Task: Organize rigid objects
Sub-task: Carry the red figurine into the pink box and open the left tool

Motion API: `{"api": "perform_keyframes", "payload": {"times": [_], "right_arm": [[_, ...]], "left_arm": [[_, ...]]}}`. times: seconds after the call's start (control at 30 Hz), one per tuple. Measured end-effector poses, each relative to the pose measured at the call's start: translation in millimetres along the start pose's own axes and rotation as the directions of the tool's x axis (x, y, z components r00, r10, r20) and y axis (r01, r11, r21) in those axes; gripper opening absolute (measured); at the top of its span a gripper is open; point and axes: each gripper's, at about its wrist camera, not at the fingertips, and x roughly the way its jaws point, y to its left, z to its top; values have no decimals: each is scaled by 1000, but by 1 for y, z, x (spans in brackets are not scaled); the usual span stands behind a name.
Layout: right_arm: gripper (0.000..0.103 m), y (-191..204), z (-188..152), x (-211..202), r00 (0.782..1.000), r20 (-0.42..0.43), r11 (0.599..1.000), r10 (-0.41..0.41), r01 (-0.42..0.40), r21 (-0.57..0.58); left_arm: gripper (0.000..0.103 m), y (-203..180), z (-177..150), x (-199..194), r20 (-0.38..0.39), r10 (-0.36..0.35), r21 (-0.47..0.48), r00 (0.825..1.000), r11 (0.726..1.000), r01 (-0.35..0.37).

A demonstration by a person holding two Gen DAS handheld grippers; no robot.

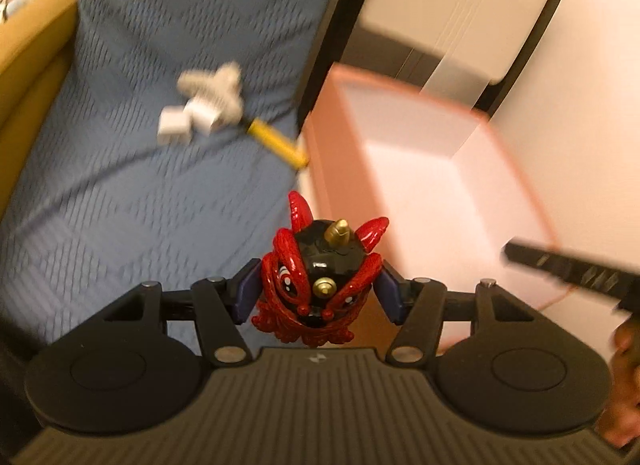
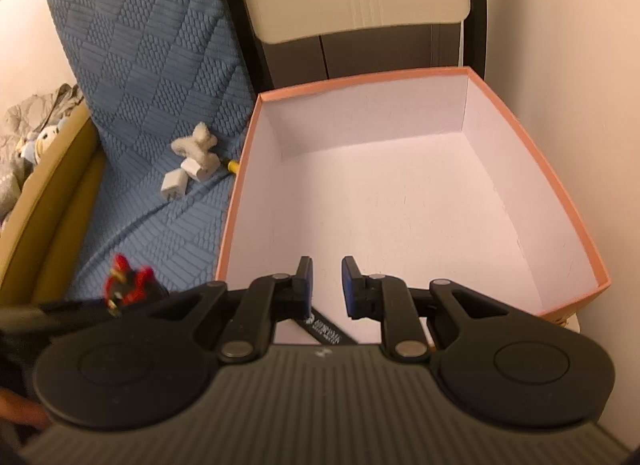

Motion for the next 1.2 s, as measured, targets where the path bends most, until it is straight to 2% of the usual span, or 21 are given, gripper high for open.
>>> {"api": "perform_keyframes", "payload": {"times": [0.13,0.23,0.43,0.6,0.77,0.97,1.2], "right_arm": [[19,-8,11,-8,1000,30,1000,-2,2,9],[19,-19,19,-12,999,50,1000,-7,6,21],[19,-49,30,-8,998,61,998,-35,32,45],[19,-76,28,6,998,23,997,-65,64,49],[19,-94,16,27,996,-28,995,-89,90,41],[19,-106,6,41,993,-69,993,-95,99,60],[19,-95,14,23,996,-27,994,-89,90,59]], "left_arm": [[66,-29,28,-14,55,-52,23,997,998,51],[66,-56,41,-10,75,-89,55,993,995,85],[66,-105,41,31,34,-108,105,994,989,104],[66,-132,30,71,-30,-98,130,995,986,101],[66,-143,20,97,-87,-85,131,993,987,96],[69,-143,21,117,-149,-56,136,987,988,77],[70,-139,27,93,-91,-88,149,992,984,101]]}}
